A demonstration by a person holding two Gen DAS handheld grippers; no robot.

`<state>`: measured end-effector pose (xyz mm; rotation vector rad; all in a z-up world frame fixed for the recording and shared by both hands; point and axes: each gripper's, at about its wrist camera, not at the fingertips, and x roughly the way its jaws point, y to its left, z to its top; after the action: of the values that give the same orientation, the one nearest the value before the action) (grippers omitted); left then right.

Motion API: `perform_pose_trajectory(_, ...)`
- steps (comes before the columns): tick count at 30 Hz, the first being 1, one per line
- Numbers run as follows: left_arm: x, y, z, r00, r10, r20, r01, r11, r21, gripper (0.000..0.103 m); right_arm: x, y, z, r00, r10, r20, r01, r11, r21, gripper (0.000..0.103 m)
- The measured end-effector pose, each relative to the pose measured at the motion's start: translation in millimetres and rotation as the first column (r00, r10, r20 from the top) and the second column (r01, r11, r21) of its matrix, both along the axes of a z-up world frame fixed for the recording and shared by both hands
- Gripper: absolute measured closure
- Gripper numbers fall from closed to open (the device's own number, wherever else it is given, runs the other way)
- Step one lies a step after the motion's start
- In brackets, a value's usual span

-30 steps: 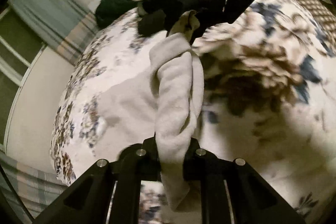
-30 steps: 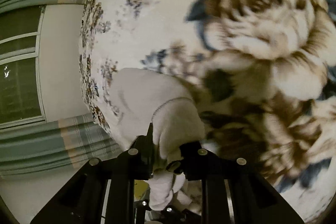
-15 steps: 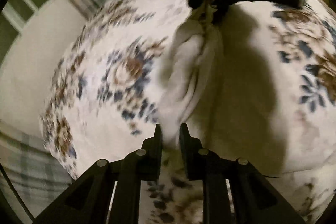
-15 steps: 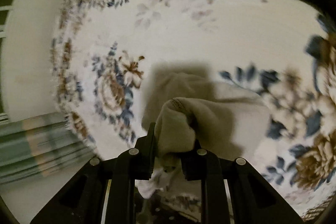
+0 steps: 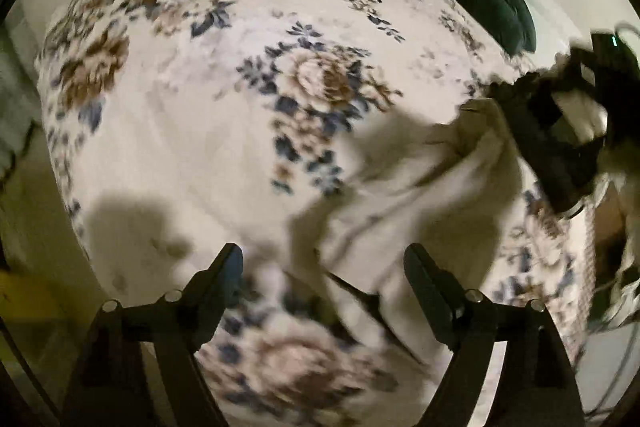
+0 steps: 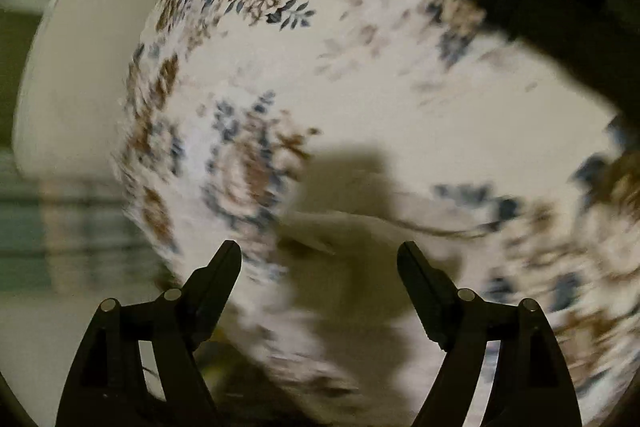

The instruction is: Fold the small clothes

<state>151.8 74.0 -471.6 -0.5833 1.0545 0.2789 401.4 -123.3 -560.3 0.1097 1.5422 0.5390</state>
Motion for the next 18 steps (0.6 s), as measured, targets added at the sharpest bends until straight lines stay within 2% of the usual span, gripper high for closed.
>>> perform_pose_trajectory(2,1.4,-18.3,0.1,1.000,0.009,0.007,-0.008,1.000,-0.018,0.021,-7.6,-11.3,1.3,0.997,0.068,0.023,-0.067,0.997,-0.045,0.020)
perform_pose_trajectory(5,13.9,-41.8,-11.3,1.000,0.019,-0.025,-0.020,0.999,-0.034,0.021,-16.6,-19.4,-6.7,0.981,0.187,0.040,-0.182,0.977,-0.107,0.020)
perform_pose_trajectory(8,30.8,-44.6,-29.3,0.996,0.078,-0.041,-0.080,0.995,-0.050,0.021,-21.6,-2.6,-20.2,0.932,0.356,0.067,-0.342,0.927,-0.155,0.021)
perform_pose_trajectory(11,43.5,-29.6,-51.7,0.986,0.153,-0.068,-0.157,0.985,-0.067,0.021,-11.4,28.5,-44.0,0.882,0.458,0.111,-0.429,0.878,-0.211,0.021)
perform_pose_trajectory(14,48.1,-4.0,-81.9,0.964,0.237,-0.119,-0.250,0.963,-0.100,0.021,11.5,50.6,-66.9,0.874,0.470,0.119,-0.435,0.869,-0.237,0.021)
perform_pose_trajectory(15,47.1,4.2,-92.5,0.956,0.261,-0.136,-0.278,0.952,-0.128,0.018,23.4,57.0,-76.0,0.881,0.458,0.115,-0.425,0.875,-0.232,0.021)
perform_pose_trajectory(16,44.7,11.9,-102.2,0.948,0.285,-0.143,-0.307,0.938,-0.161,0.011,30.9,60.3,-81.6,0.890,0.444,0.105,-0.414,0.883,-0.222,0.021)
perform_pose_trajectory(18,39.8,23.3,-113.0,0.937,0.318,-0.147,-0.344,0.914,-0.214,0.006,42.8,63.4,-92.0,0.905,0.416,0.086,-0.391,0.895,-0.216,0.021)
